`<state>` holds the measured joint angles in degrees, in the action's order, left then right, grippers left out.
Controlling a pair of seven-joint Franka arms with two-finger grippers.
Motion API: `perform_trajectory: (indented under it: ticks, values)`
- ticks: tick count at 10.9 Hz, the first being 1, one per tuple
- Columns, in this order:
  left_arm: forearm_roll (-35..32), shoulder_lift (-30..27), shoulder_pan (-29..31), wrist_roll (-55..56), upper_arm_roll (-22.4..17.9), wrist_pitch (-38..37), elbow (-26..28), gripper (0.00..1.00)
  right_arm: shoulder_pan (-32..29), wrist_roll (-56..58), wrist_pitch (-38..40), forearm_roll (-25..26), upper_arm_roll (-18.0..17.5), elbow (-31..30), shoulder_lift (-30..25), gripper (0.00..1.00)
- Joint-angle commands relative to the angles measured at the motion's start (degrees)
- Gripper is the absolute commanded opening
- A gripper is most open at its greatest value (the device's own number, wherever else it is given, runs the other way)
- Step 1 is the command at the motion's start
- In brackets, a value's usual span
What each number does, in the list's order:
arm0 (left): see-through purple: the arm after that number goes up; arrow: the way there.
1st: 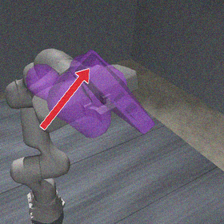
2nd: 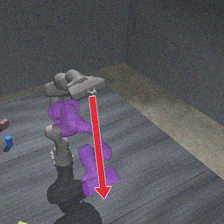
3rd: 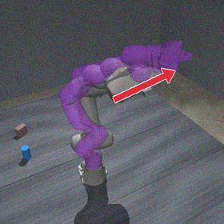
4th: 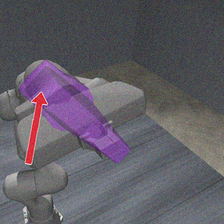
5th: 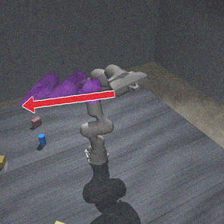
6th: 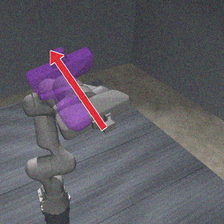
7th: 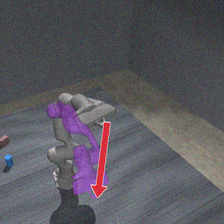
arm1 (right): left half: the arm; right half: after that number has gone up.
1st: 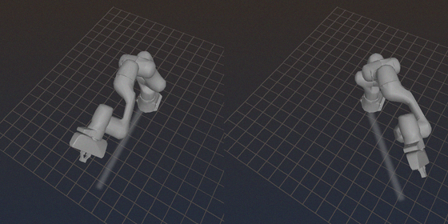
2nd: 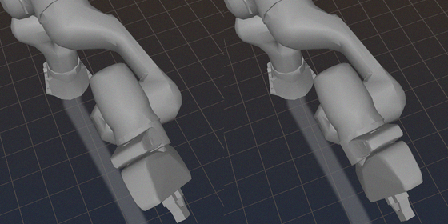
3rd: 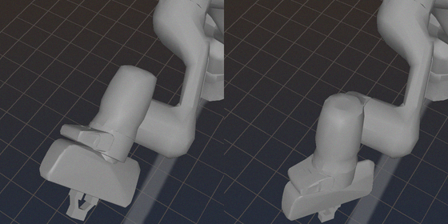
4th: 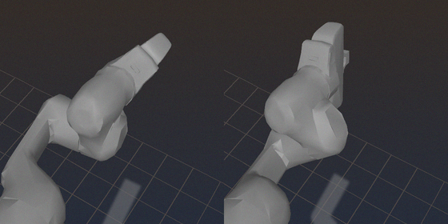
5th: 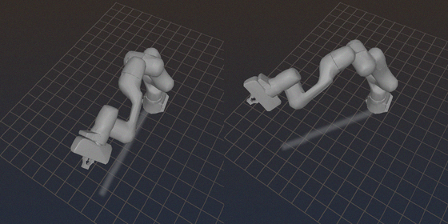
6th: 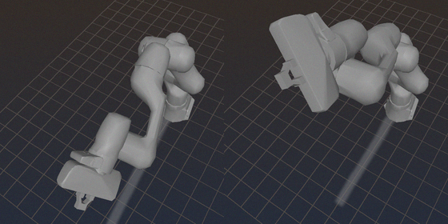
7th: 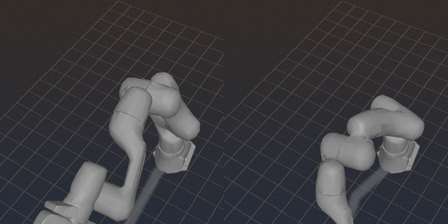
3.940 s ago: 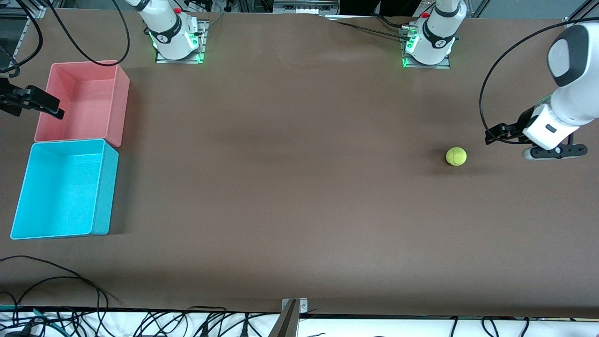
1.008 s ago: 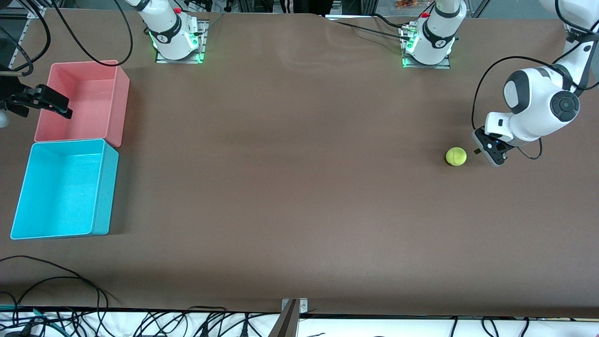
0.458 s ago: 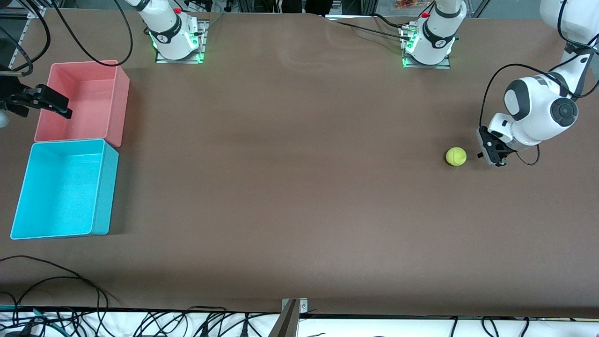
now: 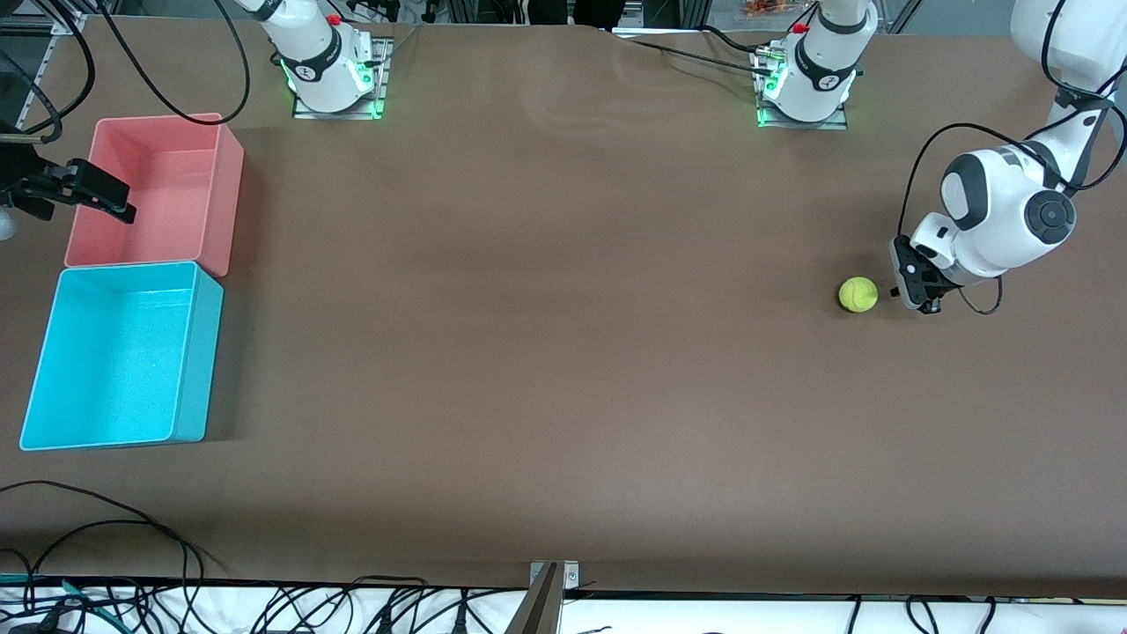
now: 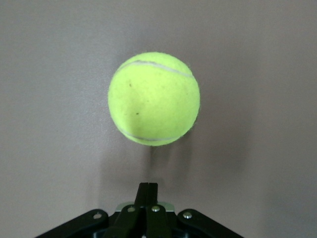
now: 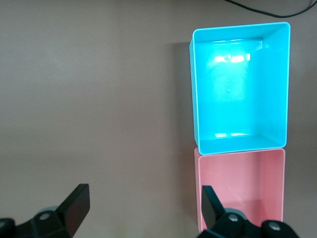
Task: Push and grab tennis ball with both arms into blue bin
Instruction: 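Push the tennis ball with the left gripper toward the bins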
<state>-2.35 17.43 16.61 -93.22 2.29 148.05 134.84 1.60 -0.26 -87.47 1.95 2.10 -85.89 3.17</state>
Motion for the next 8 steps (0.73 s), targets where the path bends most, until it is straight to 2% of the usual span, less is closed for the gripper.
perform_trajectory:
  ticks: [1, 5, 7, 8]
  values:
    - [-0.7, 2.4, 0.3, -3.6, 0.3, 1.9, -0.6, 0.0, 0.0, -0.6, 0.5, 0.9, -0.1, 0.9, -0.1, 1.0]
    - [0.6, 2.9, -0.2, -3.0, 0.5, 1.9, -0.6, 0.0, 0.0, -0.6, 0.5, 0.9, -0.1, 0.9, -0.1, 1.0]
    - [4.8, 3.8, -0.3, -1.3, 4.5, 2.1, -0.6, 0.0, 0.0, -0.6, 0.5, 0.9, -0.1, 1.0, -0.1, 1.0]
    - [6.1, 4.2, -2.1, 1.5, 7.9, 3.8, -0.6, 0.0, 0.0, -0.6, 0.5, 0.9, -0.1, 0.9, -0.1, 1.0]
